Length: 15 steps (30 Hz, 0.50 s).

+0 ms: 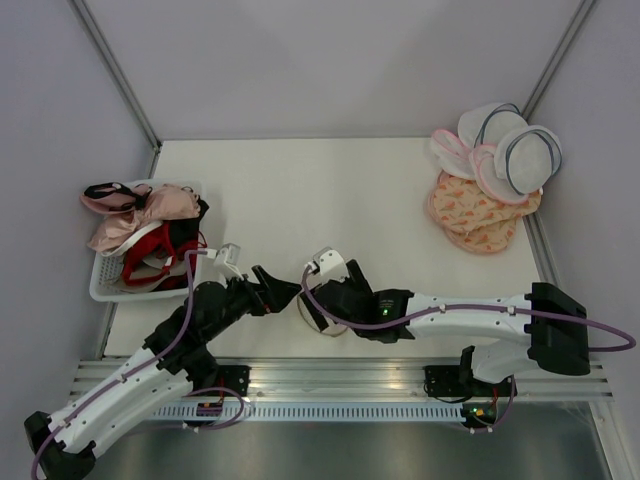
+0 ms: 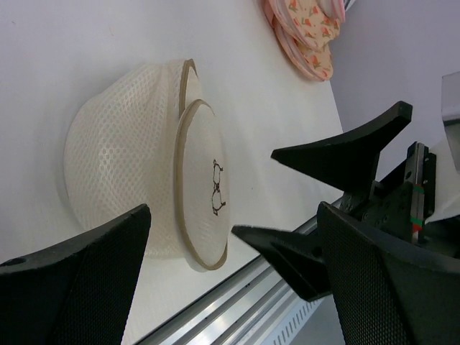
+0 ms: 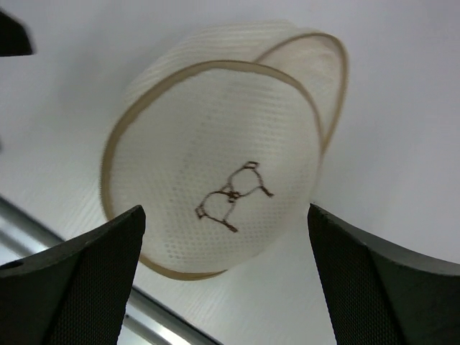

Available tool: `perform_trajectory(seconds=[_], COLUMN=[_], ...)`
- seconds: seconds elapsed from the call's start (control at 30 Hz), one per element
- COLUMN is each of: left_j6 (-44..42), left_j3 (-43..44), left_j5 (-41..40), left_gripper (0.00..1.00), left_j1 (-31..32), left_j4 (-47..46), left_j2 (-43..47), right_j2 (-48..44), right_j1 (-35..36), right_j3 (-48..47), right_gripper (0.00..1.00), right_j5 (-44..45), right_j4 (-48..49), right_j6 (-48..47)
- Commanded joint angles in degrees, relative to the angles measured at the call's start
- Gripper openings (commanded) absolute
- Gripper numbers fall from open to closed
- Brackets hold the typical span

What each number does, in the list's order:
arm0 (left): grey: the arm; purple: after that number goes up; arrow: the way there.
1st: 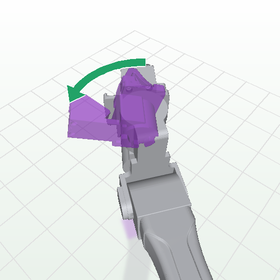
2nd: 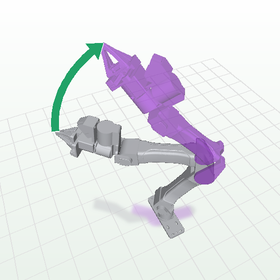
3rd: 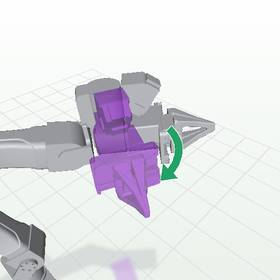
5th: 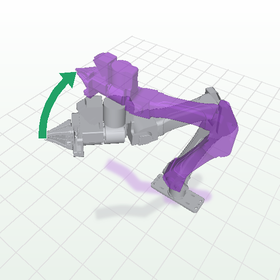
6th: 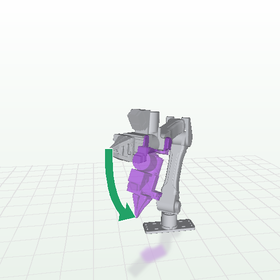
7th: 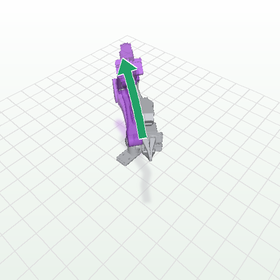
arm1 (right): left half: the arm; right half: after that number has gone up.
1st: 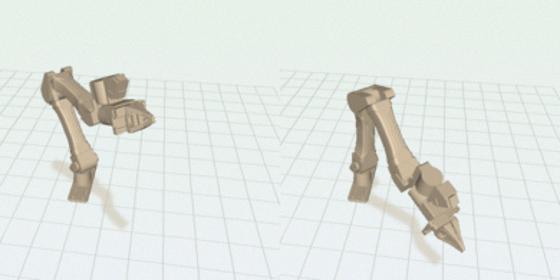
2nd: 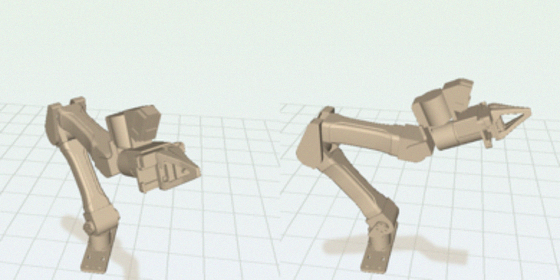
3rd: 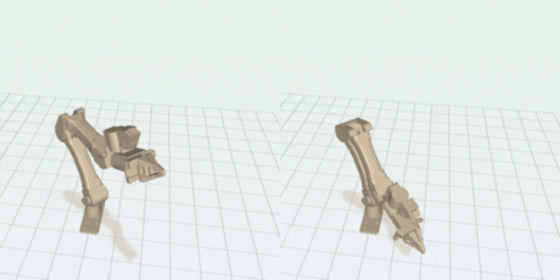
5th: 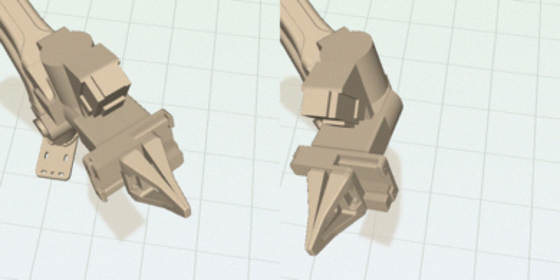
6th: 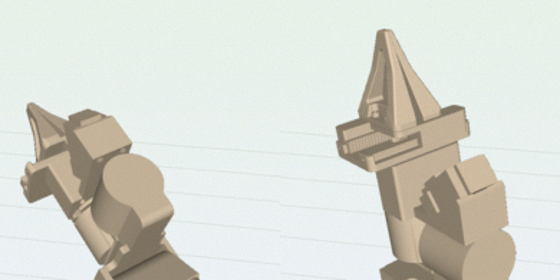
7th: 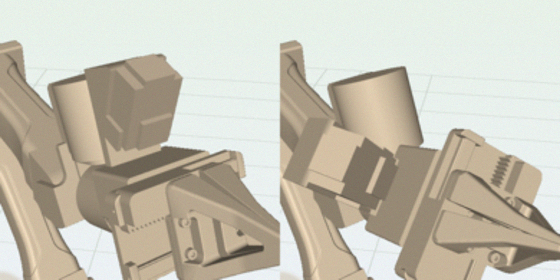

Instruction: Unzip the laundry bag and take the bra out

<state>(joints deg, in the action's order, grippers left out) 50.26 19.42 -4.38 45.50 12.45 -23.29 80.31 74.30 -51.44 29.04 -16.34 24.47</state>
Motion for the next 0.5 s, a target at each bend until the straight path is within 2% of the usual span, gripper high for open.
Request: perform_trajectory(seconds=[0.0, 0.03, 0.1, 0.13, 0.27, 0.47], left_j6=[0.8, 0.9, 0.9, 1.0, 1.0, 1.8], left_j3=[0.9, 0.8, 0.8, 0.8, 1.8, 3.4], left_j5=[-0.7, -0.9, -0.9, -1.0, -2.2, -8.4], left_gripper=[1.0, 1.0, 1.0, 1.0, 1.0, 1.0], left_j1=[0.2, 0.2, 0.2, 0.2, 0.2, 0.2], left_j4=[0.9, 1.2, 1.2, 1.3, 2.9, 8.7], left_j2=[1.0, 1.0, 0.8, 0.9, 1.8, 8.7], right_j2=[-0.9, 0.4, 0.6, 0.2, -3.4, 0.4], right_j1=[0.6, 0.5, 0.7, 0.7, 1.4, 2.8], right_j3=[-4.9, -6.7, -6.1, -5.2, -0.3, -1.0], right_gripper=[0.98, 0.98, 0.98, 0.98, 0.98, 0.98], right_j5=[18.8, 20.2, 17.9, 12.0, -0.2, -1.6], right_j4=[-9.6, -14.2, -13.0, -10.9, 1.2, 3.8], right_j6=[9.9, 11.3, 10.5, 8.2, 5.8, 8.0])
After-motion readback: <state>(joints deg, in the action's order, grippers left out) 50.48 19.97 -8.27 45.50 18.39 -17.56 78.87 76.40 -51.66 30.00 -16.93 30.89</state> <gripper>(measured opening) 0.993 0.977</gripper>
